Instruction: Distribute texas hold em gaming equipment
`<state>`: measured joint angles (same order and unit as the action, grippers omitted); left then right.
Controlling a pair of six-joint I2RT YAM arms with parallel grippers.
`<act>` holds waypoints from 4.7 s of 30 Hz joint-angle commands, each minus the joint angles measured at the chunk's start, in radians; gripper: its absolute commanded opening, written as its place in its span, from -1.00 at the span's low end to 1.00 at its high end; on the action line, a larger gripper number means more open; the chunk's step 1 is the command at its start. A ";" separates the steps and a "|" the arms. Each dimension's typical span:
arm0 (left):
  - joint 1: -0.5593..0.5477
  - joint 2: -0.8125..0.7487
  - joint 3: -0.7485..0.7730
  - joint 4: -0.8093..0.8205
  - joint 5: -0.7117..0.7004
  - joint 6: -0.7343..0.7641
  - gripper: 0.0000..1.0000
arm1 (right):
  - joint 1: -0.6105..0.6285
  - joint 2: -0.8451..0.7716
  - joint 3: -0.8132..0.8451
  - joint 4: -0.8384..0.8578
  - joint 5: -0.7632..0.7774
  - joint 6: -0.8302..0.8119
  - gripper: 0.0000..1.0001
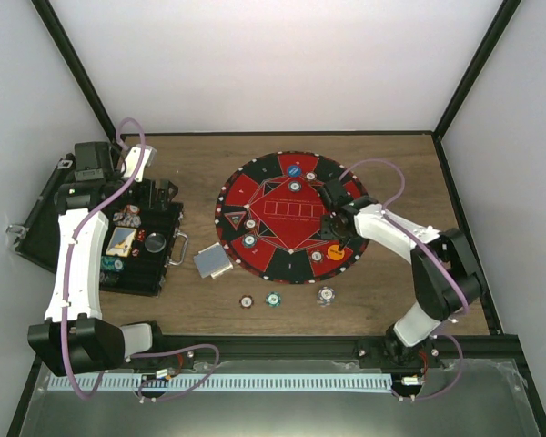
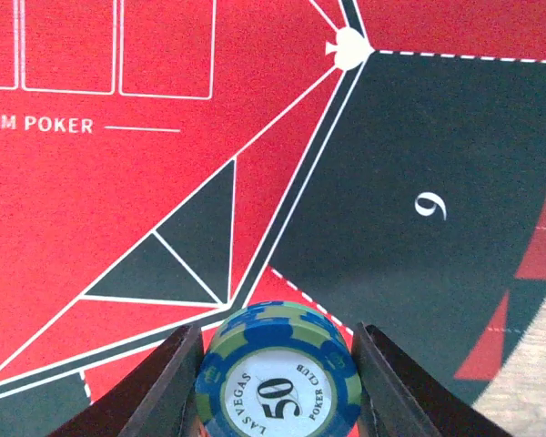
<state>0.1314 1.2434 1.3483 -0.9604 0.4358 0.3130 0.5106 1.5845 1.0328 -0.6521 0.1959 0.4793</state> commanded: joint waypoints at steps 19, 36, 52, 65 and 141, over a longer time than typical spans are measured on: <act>0.007 0.006 0.020 0.002 0.008 -0.008 1.00 | -0.020 0.196 0.036 0.136 -0.045 -0.033 -0.55; 0.007 0.001 0.018 0.008 0.019 -0.018 1.00 | 0.146 -0.066 0.029 -0.095 0.028 0.107 0.51; 0.006 0.008 0.015 0.024 0.049 -0.038 1.00 | 0.396 -0.288 -0.236 -0.230 -0.081 0.393 0.62; 0.006 0.000 0.003 0.028 0.040 -0.033 1.00 | 0.430 -0.247 -0.254 -0.212 -0.078 0.401 0.39; 0.006 -0.016 0.015 0.005 0.056 -0.046 1.00 | 0.249 0.919 1.191 -0.203 -0.063 -0.100 -0.46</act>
<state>0.1314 1.2438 1.3472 -0.9527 0.4770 0.2687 0.7624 2.4535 2.1548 -0.8627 0.1635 0.4065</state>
